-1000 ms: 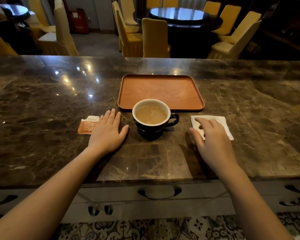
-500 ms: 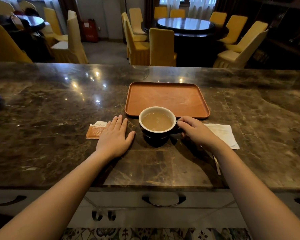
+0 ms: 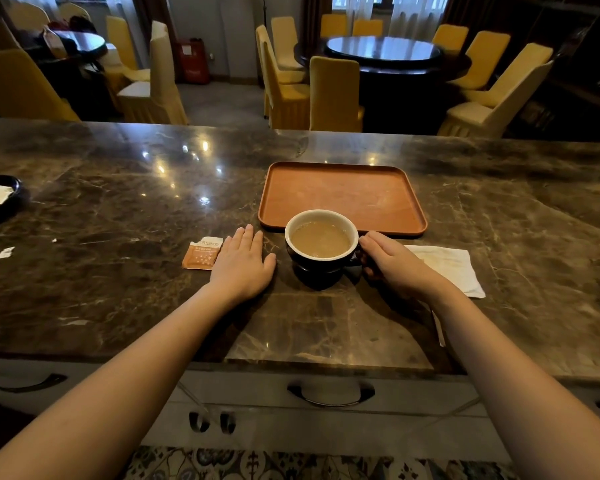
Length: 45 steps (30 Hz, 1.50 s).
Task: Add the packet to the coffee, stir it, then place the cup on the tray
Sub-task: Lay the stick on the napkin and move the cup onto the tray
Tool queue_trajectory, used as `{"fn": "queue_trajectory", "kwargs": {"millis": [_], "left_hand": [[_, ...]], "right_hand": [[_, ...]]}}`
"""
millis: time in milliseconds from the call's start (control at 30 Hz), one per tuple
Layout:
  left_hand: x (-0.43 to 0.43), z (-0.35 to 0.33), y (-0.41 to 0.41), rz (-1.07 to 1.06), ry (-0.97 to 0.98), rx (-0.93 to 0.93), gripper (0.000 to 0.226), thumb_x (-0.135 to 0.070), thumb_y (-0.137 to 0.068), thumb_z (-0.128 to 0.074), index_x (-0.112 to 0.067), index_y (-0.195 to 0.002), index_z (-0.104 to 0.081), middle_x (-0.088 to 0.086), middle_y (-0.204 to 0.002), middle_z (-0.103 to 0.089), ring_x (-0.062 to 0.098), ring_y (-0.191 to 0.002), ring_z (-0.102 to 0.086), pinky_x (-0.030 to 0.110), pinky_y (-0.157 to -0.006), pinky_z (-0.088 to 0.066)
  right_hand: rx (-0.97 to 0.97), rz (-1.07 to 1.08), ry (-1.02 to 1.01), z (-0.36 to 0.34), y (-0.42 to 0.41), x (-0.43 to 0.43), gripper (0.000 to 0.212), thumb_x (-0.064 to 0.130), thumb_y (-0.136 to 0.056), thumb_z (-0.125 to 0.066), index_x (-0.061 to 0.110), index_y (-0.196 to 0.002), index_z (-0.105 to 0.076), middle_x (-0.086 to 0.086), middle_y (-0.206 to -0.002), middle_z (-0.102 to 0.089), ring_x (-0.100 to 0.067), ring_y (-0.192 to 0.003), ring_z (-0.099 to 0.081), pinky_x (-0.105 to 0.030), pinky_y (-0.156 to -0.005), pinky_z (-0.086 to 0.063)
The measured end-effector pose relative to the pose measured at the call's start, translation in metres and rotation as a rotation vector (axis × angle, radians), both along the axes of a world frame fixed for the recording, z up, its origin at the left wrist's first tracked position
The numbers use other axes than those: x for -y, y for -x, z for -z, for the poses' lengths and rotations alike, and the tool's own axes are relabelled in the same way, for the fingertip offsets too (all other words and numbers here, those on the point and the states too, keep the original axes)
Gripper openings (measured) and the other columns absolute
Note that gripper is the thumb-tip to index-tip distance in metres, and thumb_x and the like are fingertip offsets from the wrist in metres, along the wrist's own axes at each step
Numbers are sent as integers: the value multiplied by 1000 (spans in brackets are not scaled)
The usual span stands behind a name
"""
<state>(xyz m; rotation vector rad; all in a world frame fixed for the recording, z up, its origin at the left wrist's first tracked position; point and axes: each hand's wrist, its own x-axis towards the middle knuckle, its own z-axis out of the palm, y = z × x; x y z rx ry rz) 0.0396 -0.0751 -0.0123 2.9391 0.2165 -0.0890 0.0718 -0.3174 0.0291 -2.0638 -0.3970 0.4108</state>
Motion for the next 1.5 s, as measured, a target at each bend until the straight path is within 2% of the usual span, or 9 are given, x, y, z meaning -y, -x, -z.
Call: {"fn": "queue_trajectory", "kwargs": {"millis": [200,433,633,767,867,1033,1133,1333,1500], "left_hand": [[2,11,3,-17,-4,102,62,-45,-95,-22,-10,-146,-13,10,-157,-8,22,-145,-3,37,-117,-2],[3,9,4,-9,-28,71,67,-52,-94,-18,-11,-146,-10,10,-158,-4,22,-145,-1,37,-117,-1],[3,8,4,-6,-40,46,74,-59,-91,-17,-12,-146,-7,10,-158,-2,21,-145,2,37,-117,0],[2,7,4,-3,-41,48,74,-59,-91,-18,-13,-147,-6,9,-158,-1,21,-145,2,37,-116,0],[2,7,5,2,-35,57,73,-59,-90,-18,-14,-146,-5,8,-158,-1,20,-145,2,36,-117,0],[2,8,4,5,-36,57,73,-59,-91,-17,-14,-147,-5,8,-158,0,19,-145,3,36,-117,0],[2,9,4,-1,-29,66,73,-59,-90,-17,-15,-147,-5,7,-158,0,18,-145,3,35,-117,0],[2,10,5,-4,-31,83,72,-58,-91,-17,-15,-147,-5,6,-158,0,17,-145,3,34,-117,1],[3,11,5,-14,-30,103,71,-58,-91,-17,-15,-147,-5,6,-158,0,16,-145,4,32,-116,3]], "right_hand": [[3,-24,-12,2,-3,5,32,34,-97,-32,14,-75,-44,-3,-65,-44,-14,-58,-40,-30,-57,-36],[26,-48,-10,5,-12,14,31,32,-97,-33,15,-74,-45,-3,-65,-44,-15,-58,-41,-27,-55,-35],[-14,-36,-112,4,-24,24,29,31,-97,-35,12,-76,-45,-3,-68,-44,-14,-60,-41,-24,-57,-36],[-15,-28,-196,-1,-42,27,31,30,-97,-35,8,-84,-53,-1,-72,-44,-11,-62,-41,-22,-57,-37],[-34,-24,-225,-7,-58,28,29,31,-97,-35,16,-77,-49,-2,-71,-42,-11,-59,-39,-22,-55,-35],[-30,-18,-228,-15,-85,27,28,30,-98,-34,13,-77,-44,-1,-68,-39,-11,-56,-36,-16,-49,-34],[-29,-16,-238,-15,-100,26,29,31,-97,-34,16,-77,-47,-2,-67,-39,-11,-55,-36,-18,-51,-35],[13,-17,-229,-9,-124,27,34,34,-96,-37,4,-101,-53,-3,-71,-40,-11,-57,-37,-14,-50,-37],[-15,-18,-260,-3,-137,25,26,32,-96,-38,15,-87,-55,-2,-68,-41,-11,-58,-37,-20,-54,-34]]}}
